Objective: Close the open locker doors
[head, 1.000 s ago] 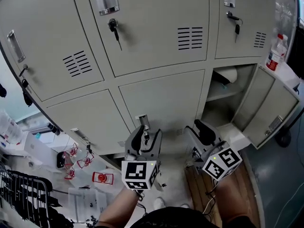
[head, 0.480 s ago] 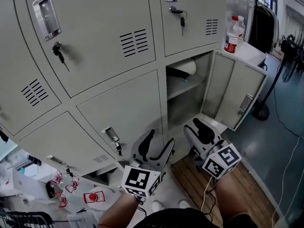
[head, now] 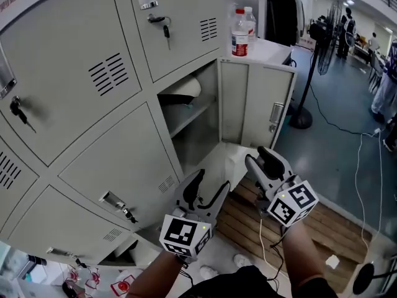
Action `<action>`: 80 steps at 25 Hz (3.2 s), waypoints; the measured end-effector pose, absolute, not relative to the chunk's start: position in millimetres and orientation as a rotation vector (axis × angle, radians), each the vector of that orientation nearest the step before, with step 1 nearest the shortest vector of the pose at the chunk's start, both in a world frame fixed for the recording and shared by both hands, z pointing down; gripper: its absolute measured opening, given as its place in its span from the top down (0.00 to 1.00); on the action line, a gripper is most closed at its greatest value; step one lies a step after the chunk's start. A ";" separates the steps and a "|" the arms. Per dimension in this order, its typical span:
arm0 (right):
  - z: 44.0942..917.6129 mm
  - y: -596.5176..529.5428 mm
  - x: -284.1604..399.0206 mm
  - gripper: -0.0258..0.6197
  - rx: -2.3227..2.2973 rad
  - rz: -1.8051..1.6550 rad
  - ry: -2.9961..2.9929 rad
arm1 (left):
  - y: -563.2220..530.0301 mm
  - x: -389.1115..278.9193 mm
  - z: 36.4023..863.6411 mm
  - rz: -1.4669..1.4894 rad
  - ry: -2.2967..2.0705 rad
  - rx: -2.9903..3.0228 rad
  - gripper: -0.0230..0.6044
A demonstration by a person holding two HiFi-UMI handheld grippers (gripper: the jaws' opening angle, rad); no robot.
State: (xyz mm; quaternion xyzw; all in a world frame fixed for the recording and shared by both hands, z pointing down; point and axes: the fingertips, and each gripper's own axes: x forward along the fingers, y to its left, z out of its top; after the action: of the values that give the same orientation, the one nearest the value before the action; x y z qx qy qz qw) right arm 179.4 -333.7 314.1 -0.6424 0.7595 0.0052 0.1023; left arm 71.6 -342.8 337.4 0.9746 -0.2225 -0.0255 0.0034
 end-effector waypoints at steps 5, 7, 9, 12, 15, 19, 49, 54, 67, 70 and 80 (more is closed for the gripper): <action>316.3 -311.4 204.7 0.71 -2.019 0.028 2.157 | -329.0 90.7 338.2 -0.079 -0.552 3.067 0.54; 315.3 -305.9 214.1 0.70 -2.045 0.039 2.135 | -325.9 96.2 335.4 -0.083 -0.529 3.072 0.54; 314.1 -303.5 225.4 0.68 -2.063 0.051 2.116 | -325.9 101.5 332.1 -0.091 -0.527 3.074 0.54; 314.2 -307.3 244.8 0.67 -2.071 0.056 2.099 | -329.8 107.1 328.6 -0.101 -0.551 3.073 0.54; 315.7 -315.9 270.6 0.66 -2.077 0.048 2.084 | -336.1 112.6 329.3 -0.100 -0.602 3.063 0.54; 316.6 -327.8 309.0 0.66 -2.084 0.034 2.072 | -341.9 128.5 330.3 -0.090 -0.665 3.052 0.54; 363.3 -431.0 431.7 0.67 -1.889 -0.134 2.274 | -394.3 240.7 354.4 -0.044 -0.977 2.954 0.54; 364.2 -433.5 430.1 0.75 -1.855 -0.114 2.311 | -396.2 246.9 352.5 -0.035 -1.000 2.953 0.54; 364.1 -422.4 414.4 0.81 -1.886 -0.049 2.363 | -389.7 244.6 349.8 -0.039 -0.999 2.950 0.54; 364.2 -415.1 404.2 0.82 -1.889 -0.024 2.390 | -385.6 244.0 349.2 -0.043 -0.988 2.949 0.54; 364.4 -387.0 362.0 0.82 -1.799 -0.030 2.470 | -368.9 237.3 341.1 -0.072 -0.961 2.951 0.54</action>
State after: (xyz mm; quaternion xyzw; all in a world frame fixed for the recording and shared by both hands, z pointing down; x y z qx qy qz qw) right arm 362.0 -387.0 364.4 -0.5883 0.8075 -0.0100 0.0430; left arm 237.3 -368.9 341.1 0.9504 -0.3095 -0.0233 0.0187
